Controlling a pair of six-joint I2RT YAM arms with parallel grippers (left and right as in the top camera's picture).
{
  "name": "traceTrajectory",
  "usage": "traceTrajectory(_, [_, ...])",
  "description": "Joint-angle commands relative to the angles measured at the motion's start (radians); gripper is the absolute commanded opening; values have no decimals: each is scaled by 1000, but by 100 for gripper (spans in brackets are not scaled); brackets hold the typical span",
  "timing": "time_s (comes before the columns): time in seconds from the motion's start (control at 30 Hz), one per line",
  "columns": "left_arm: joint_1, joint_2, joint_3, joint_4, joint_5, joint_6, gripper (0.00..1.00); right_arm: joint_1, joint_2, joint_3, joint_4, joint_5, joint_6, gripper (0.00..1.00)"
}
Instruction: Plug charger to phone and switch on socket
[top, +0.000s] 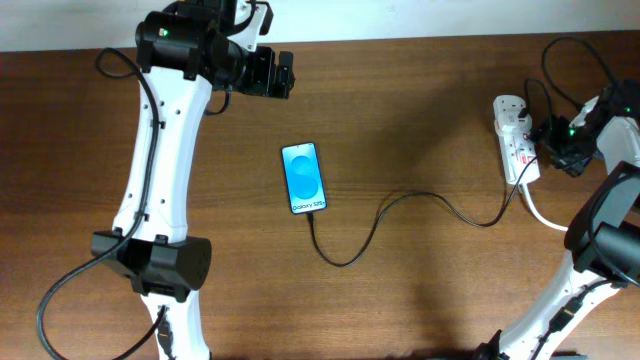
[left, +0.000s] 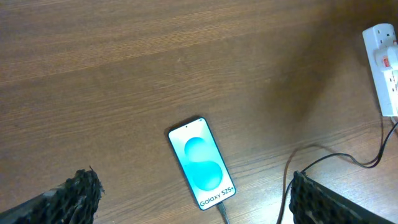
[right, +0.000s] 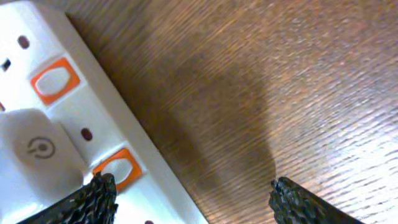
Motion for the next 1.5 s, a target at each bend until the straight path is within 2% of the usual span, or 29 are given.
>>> traceTrajectory(0.0, [2,-2,4,-1,-8,16,99,38,41,-19,-17,-13,-79,82])
traceTrajectory(0.13, [1,-2,4,-1,-8,16,99,35,41,-19,34,100,-93,82])
traceTrajectory(0.2, [2,-2,4,-1,-8,16,99,35,41,-19,61,92,-219,82])
traceTrajectory(0.27, [2,-2,4,-1,-8,16,99,36,41,-19,62,10,-282,82])
traceTrajectory(0.57, [2,-2,4,-1,-8,16,99,36,66,-19,61,-93,-283,82])
traceTrajectory(0.97, [2,-2,4,-1,-8,16,99,30,87,-10,4,-74,-274,82])
traceTrajectory(1.0, [2,-2,4,-1,-8,16,99,19,82,7,-9,-35,-217,78])
traceTrajectory(1.13, [2,-2,4,-1,-8,16,99,-71,-27,261,-233,-16,-171,79])
traceTrajectory(1.2, [2,-2,4,-1,-8,16,99,-82,-91,490,-436,22,-171,86])
traceTrajectory(1.3, [2,-2,4,-1,-8,16,99,-70,-168,758,-674,-47,-231,87])
traceTrajectory(1.37, [-3,-2,4,-1,-8,16,99,-7,-257,884,-777,-104,-269,87])
traceTrajectory(1.47, [2,-2,4,-1,-8,16,99,193,-408,898,-831,-103,-269,90])
